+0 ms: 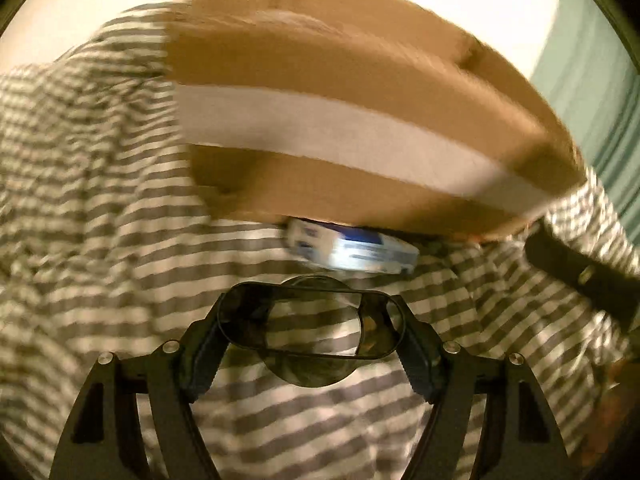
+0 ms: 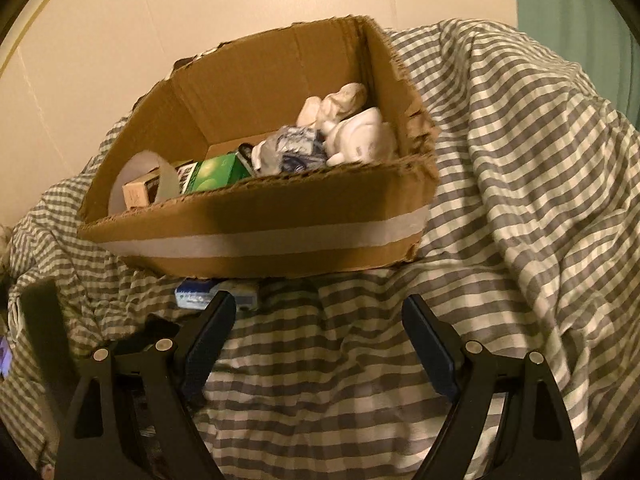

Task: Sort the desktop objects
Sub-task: 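Lower the right gripper to the blue tissue pack beside the box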

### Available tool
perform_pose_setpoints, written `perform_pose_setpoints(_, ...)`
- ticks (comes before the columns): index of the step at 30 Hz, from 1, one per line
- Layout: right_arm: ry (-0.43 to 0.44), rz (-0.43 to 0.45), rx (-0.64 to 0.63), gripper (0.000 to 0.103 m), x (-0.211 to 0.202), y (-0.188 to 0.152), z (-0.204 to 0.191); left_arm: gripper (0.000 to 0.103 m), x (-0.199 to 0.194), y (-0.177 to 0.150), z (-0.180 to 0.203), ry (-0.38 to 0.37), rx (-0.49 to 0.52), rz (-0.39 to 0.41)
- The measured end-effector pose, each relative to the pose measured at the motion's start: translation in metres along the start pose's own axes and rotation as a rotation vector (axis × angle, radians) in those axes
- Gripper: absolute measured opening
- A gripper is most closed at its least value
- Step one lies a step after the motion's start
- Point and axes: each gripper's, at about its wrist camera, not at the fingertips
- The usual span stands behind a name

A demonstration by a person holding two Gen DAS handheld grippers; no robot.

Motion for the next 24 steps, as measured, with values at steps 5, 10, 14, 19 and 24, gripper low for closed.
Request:
perform_pose_setpoints(5, 0.056, -0.016, 0.010, 0.085, 0.005, -0.007, -0.012, 0.077, -0.026, 0.016, -0.030, 0.120, -0.011, 0.033)
perform_pose_setpoints(10, 0.117, -0.040, -0.005, 0.087, 0.020, -0.012, -0.033, 0.077, -0.044, 0.025, -0.060, 0.219, -0.031, 0.059)
perform_pose_setpoints(14, 0.170, -0.051, 0.029, 0.092, 0.034, -0.013, -0.046, 0.077, -0.031, 0.034, -0.077, 0.260, -0.077, 0.062)
perform_pose_setpoints(19, 0.186, -0.066, -0.011, 0.095, 0.055, -0.022, -0.064, 0.077, -0.024, 0.034, -0.080, 0.275, -0.088, 0.064)
perform_pose_setpoints(24, 0.172, -0.081, -0.034, 0.096, 0.075, -0.033, -0.070, 0.077, -0.014, 0.032, -0.082, 0.274, -0.100, 0.058)
Point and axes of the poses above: each gripper's, at about its wrist camera, not at the fingertips, and x roughly the way its jaws point, z to its right, y to its top, and after that the axes turned 15 degrees about z, right-handed
